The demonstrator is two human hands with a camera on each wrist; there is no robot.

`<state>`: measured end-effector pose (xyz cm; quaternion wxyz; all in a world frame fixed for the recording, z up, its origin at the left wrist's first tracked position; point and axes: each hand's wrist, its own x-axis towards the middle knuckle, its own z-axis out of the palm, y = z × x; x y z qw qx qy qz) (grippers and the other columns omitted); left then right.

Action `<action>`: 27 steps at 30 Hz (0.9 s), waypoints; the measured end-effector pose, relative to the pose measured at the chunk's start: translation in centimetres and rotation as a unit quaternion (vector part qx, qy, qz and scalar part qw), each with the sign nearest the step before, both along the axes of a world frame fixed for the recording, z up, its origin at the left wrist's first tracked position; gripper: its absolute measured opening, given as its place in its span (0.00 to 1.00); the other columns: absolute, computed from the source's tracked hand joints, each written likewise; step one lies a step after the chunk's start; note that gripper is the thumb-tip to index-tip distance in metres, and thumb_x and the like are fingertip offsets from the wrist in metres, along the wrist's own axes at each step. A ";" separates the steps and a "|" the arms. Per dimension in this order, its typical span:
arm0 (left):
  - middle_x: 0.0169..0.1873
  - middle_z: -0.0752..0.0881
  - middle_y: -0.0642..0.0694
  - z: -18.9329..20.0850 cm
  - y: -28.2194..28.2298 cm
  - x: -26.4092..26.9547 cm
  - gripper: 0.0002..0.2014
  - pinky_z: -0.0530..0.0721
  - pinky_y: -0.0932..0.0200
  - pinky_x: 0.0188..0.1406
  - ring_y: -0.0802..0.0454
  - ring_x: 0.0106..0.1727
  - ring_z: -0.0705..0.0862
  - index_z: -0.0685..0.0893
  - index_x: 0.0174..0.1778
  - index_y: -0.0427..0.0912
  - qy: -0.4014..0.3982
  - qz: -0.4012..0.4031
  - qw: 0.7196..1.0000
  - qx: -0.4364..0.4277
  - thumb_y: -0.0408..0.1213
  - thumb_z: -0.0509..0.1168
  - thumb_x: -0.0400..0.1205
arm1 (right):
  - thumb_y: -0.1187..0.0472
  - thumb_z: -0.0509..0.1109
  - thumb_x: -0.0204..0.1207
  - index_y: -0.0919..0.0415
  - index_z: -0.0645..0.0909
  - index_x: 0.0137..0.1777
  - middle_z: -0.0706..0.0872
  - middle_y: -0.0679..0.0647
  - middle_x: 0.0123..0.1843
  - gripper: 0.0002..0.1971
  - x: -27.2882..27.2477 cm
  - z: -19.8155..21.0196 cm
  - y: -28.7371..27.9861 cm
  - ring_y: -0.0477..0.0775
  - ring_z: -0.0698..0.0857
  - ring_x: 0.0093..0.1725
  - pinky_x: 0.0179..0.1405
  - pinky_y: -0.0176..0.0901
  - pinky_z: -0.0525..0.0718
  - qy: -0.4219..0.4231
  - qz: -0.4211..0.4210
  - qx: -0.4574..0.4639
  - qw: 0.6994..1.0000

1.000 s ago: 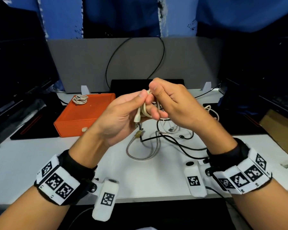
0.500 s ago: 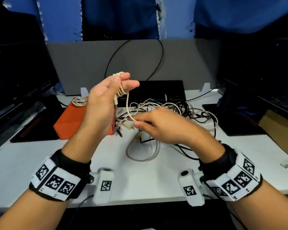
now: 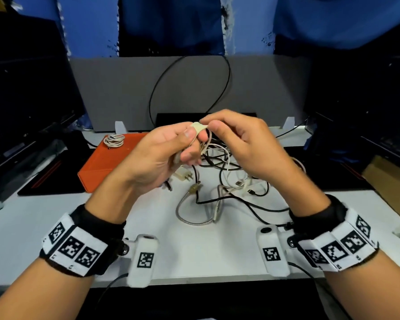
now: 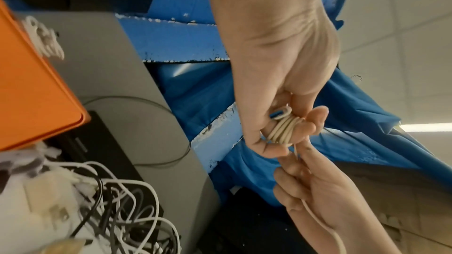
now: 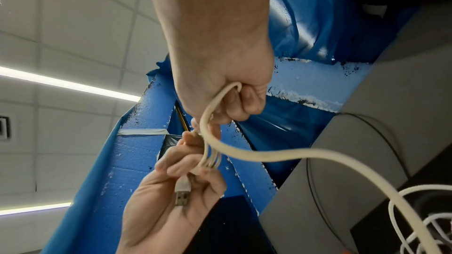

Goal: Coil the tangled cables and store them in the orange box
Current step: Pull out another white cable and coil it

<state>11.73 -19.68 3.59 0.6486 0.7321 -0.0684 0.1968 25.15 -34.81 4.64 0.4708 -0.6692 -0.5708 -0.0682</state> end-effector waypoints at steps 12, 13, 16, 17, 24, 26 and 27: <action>0.32 0.83 0.50 0.1 -1.6 0.6 0.11 0.70 0.38 0.83 0.51 0.45 0.89 0.81 0.50 0.35 -0.056 -0.031 0.970 -0.234 0.37 0.56 0.89 | 0.56 0.60 0.92 0.50 0.86 0.65 0.91 0.49 0.50 0.12 0.3 -0.5 0.8 0.55 0.89 0.50 0.54 0.61 0.85 0.024 0.030 0.019 0.999; 0.33 0.83 0.50 0.3 -1.7 0.7 0.12 0.69 0.39 0.84 0.51 0.46 0.89 0.83 0.48 0.36 -0.070 -0.020 0.962 -0.264 0.37 0.57 0.89 | 0.56 0.60 0.92 0.48 0.85 0.68 0.91 0.47 0.48 0.14 0.3 -0.6 0.9 0.52 0.88 0.46 0.51 0.59 0.86 0.020 0.024 0.012 0.999; 0.36 0.88 0.51 0.7 -1.3 0.9 0.12 0.77 0.49 0.79 0.51 0.49 0.91 0.85 0.50 0.38 -0.116 0.022 0.931 -0.346 0.37 0.57 0.90 | 0.58 0.62 0.92 0.43 0.82 0.76 0.83 0.38 0.31 0.17 0.2 -1.4 1.3 0.42 0.79 0.27 0.32 0.45 0.83 0.014 -0.001 -0.067 0.998; 0.38 0.90 0.52 0.9 -0.9 0.8 0.12 0.79 0.51 0.75 0.51 0.51 0.92 0.85 0.53 0.39 -0.130 0.037 0.924 -0.359 0.37 0.56 0.91 | 0.59 0.62 0.92 0.43 0.79 0.78 0.80 0.41 0.27 0.18 0.0 -1.7 1.5 0.42 0.76 0.24 0.28 0.47 0.82 0.031 0.007 -0.110 0.993; 0.50 0.93 0.50 -0.7 0.2 1.1 0.11 0.86 0.54 0.55 0.53 0.50 0.90 0.83 0.64 0.44 -0.089 0.211 0.954 0.195 0.37 0.57 0.92 | 0.59 0.64 0.91 0.56 0.78 0.44 0.76 0.40 0.36 0.12 -1.9 -2.0 1.5 0.38 0.75 0.33 0.38 0.47 0.75 0.008 0.118 -0.221 0.968; 0.45 0.92 0.52 -0.9 0.6 1.0 0.13 0.86 0.47 0.48 0.51 0.45 0.89 0.84 0.60 0.41 -0.041 0.232 0.899 0.368 0.43 0.57 0.91 | 0.59 0.67 0.89 0.54 0.79 0.40 0.80 0.40 0.38 0.13 -1.4 -1.2 1.0 0.41 0.79 0.36 0.40 0.46 0.77 -0.004 0.096 -0.192 0.977; 0.41 0.90 0.52 -0.7 0.8 0.8 0.14 0.84 0.46 0.44 0.51 0.42 0.87 0.83 0.56 0.39 -0.027 0.237 0.884 0.403 0.44 0.56 0.90 | 0.58 0.68 0.88 0.52 0.82 0.40 0.84 0.41 0.36 0.12 -1.0 -0.8 0.7 0.46 0.81 0.35 0.40 0.50 0.80 -0.003 0.078 -0.170 0.982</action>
